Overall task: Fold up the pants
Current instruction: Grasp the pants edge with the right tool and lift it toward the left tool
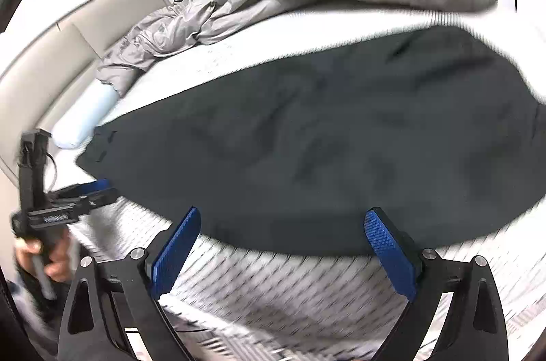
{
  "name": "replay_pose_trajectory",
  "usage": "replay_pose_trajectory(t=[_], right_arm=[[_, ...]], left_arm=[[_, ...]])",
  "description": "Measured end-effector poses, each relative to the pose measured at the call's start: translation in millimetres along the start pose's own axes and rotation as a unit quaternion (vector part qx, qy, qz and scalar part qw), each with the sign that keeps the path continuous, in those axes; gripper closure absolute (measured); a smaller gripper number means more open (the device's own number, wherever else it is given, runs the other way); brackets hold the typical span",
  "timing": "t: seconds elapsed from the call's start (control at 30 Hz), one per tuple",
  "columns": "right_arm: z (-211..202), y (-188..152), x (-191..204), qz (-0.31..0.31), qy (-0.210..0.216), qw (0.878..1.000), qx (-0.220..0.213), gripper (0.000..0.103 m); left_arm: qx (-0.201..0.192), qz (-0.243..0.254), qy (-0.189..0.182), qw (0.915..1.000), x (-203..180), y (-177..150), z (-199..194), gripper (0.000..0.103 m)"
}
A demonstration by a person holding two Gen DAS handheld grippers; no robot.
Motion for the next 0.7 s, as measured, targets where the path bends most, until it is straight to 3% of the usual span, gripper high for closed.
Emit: replay_pose_trajectory(t=[0.1, 0.27, 0.47, 0.5, 0.57, 0.6, 0.63, 0.67, 0.7], right_arm=[[-6.1, -15.9, 2.8, 0.032, 0.046, 0.998, 0.006, 0.005], [5.5, -17.2, 8.2, 0.096, 0.103, 0.990, 0.010, 0.004], [19.8, 20.4, -1.6, 0.184, 0.115, 0.973, -0.079, 0.006], [25.0, 26.8, -6.2, 0.205, 0.108, 0.968, -0.097, 0.013], [34.4, 34.5, -10.8, 0.212, 0.082, 0.967, -0.115, 0.039], [35.6, 40.8, -19.4, 0.212, 0.068, 0.968, -0.116, 0.065], [42.1, 39.7, -25.1, 0.214, 0.045, 0.970, -0.109, 0.082], [43.7, 40.4, -32.2, 0.221, 0.039, 0.969, -0.107, 0.085], [44.2, 40.4, -36.8, 0.231, 0.042, 0.966, -0.109, 0.089]], left_arm=[[0.017, -0.021, -0.044, 0.9987, -11.4, -16.3, -4.2, 0.025], [0.008, -0.041, -0.069, 0.9967, -23.8, -11.2, 6.3, 0.025], [0.010, -0.127, -0.097, 0.9871, -30.0, 13.4, 40.8, 0.021], [0.008, -0.136, -0.100, 0.9857, -32.9, 16.4, 44.9, 0.021], [0.000, -0.147, -0.090, 0.9849, -34.8, 21.5, 53.9, 0.021], [-0.007, -0.148, -0.084, 0.9853, -36.1, 23.3, 56.6, 0.021], [-0.020, -0.145, -0.071, 0.9866, -36.9, 25.2, 58.5, 0.025], [-0.026, -0.142, -0.061, 0.9877, -35.7, 27.2, 60.2, 0.032], [-0.029, -0.134, -0.045, 0.9895, -33.4, 28.1, 62.7, 0.054]])
Point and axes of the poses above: each gripper's, at about its wrist camera, not at the fingertips, and z roughly the way its jaws point, x to its left, y to its top, the point moved 9 cm from there along z, roughly the way its jaws point, and after that the axes turned 6 degrees about -x, right-handed, at the moved point
